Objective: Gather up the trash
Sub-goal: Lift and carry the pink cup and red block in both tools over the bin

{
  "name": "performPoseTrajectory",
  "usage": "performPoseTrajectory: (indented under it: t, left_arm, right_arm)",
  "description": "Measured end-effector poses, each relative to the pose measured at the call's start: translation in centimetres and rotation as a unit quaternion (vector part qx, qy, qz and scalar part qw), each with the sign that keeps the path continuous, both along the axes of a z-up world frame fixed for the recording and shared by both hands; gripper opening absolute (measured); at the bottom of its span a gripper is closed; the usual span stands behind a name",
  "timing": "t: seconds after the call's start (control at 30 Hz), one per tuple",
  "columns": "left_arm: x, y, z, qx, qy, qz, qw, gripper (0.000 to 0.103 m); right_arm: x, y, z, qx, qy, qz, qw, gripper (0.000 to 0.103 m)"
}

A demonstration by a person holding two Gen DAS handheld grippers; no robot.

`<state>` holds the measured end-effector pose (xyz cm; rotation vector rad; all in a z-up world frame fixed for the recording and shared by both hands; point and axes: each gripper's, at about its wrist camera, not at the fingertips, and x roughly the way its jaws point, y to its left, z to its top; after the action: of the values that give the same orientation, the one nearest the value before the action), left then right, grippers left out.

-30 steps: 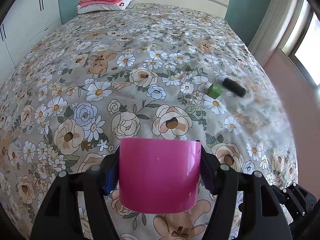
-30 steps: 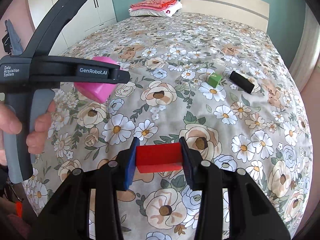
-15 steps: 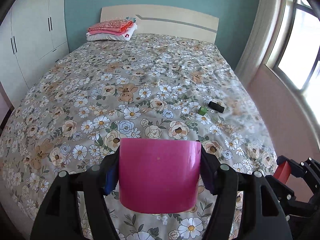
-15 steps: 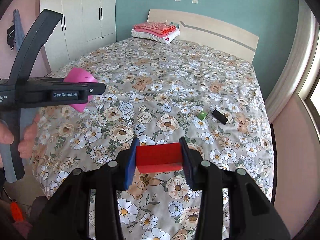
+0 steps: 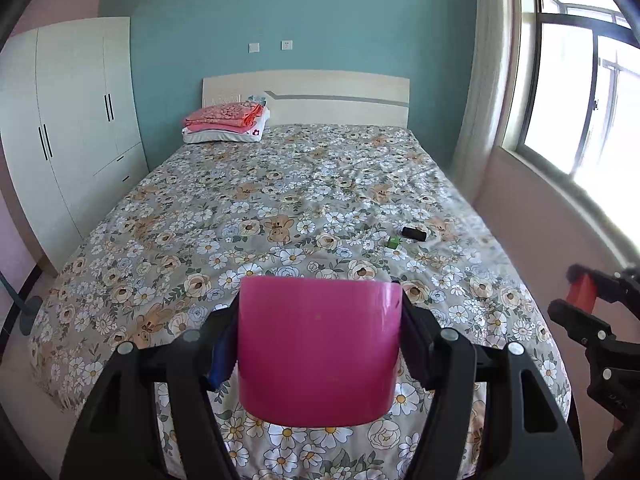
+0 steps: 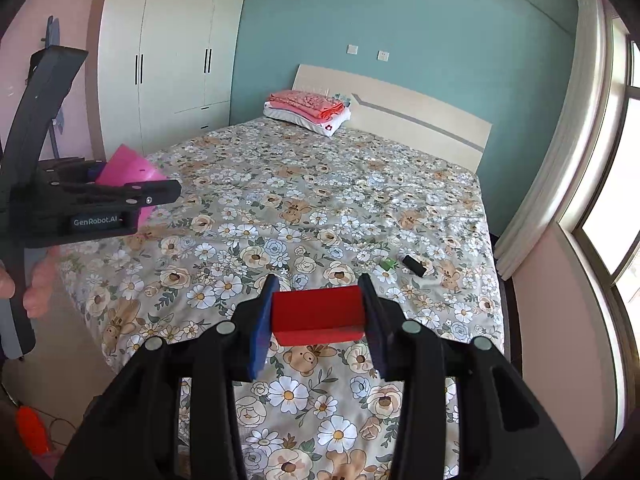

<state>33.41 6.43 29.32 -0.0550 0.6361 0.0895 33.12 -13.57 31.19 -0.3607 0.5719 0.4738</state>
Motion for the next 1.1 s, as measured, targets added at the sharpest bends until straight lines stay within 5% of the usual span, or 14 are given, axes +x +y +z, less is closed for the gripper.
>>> performPoseTrajectory:
  t: [0.37,0.57,1.1]
  left_arm:
    - [-11.5,0.1,-0.3,0.067,-0.027,-0.033,0.9969,0.069]
    - [-14.7,0.9,-4.6,0.087,-0.006,-0.052,0.9948,0.069]
    - [-18.8,1.1,-19.4,0.046,0.105,-0.129,0.9850,0.069]
  right_arm:
    - [-9.5,-2.1,-0.1,0.014,-0.004,0.004,1.000,0.042]
    - [-12.4,-3.6,-4.0,0.025,0.017,0.013,0.999,0.042]
    - [-15.7,-3.7,-17.3,0.016,0.111,0.021,0.994,0.042]
